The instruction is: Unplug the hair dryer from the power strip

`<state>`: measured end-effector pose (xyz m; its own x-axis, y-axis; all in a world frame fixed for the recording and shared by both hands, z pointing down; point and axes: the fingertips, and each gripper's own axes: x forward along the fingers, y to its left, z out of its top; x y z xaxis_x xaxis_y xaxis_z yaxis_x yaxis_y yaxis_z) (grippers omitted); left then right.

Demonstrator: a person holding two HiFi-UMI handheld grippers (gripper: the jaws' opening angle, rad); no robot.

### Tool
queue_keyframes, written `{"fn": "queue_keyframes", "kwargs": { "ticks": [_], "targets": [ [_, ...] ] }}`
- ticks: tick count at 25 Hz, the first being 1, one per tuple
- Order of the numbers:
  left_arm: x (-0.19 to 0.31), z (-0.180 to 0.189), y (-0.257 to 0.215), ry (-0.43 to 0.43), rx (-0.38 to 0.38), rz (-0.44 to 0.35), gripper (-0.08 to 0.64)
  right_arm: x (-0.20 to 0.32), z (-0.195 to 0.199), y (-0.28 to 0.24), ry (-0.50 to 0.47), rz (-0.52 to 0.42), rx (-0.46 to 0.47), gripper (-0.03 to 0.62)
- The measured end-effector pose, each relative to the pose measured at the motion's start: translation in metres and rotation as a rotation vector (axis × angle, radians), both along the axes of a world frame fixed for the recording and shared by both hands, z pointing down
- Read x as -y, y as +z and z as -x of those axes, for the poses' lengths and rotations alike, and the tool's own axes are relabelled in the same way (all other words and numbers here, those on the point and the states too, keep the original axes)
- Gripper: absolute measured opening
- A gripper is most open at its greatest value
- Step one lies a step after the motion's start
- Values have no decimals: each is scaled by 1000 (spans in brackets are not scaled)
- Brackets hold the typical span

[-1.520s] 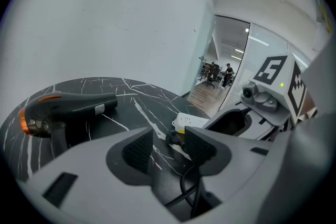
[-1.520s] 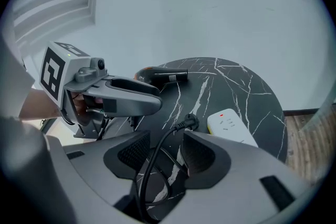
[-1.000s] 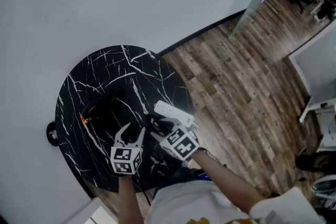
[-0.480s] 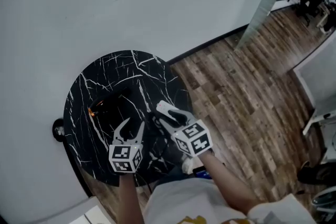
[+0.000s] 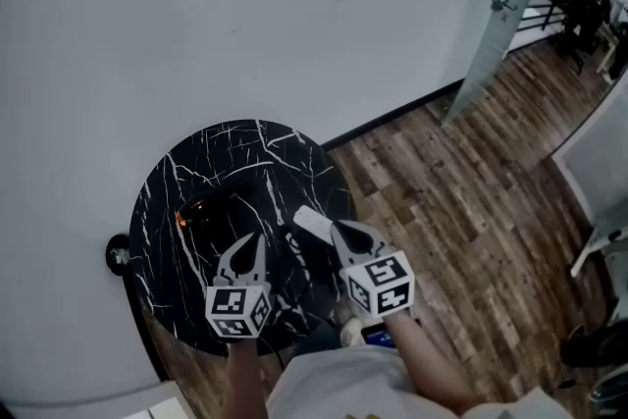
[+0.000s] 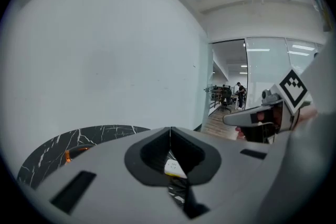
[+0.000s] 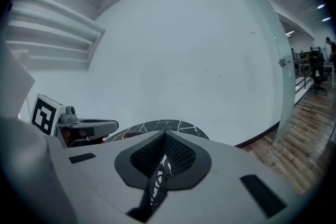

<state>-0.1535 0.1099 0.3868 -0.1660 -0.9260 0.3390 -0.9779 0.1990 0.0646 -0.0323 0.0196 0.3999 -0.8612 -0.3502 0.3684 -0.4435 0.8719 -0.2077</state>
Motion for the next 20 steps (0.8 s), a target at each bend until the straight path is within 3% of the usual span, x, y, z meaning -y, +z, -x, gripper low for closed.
{"fn": "queue_keyframes", "kwargs": {
  "ticks": [12,20],
  "targets": [
    [1,-8,-37,-9,-12,-108,2,-1,-8,-47,40,-187,-14,-3],
    [-4,-8,-43,-11,-2,-124,2,0,-12,-50,70,-178,13,-3]
  ]
}}
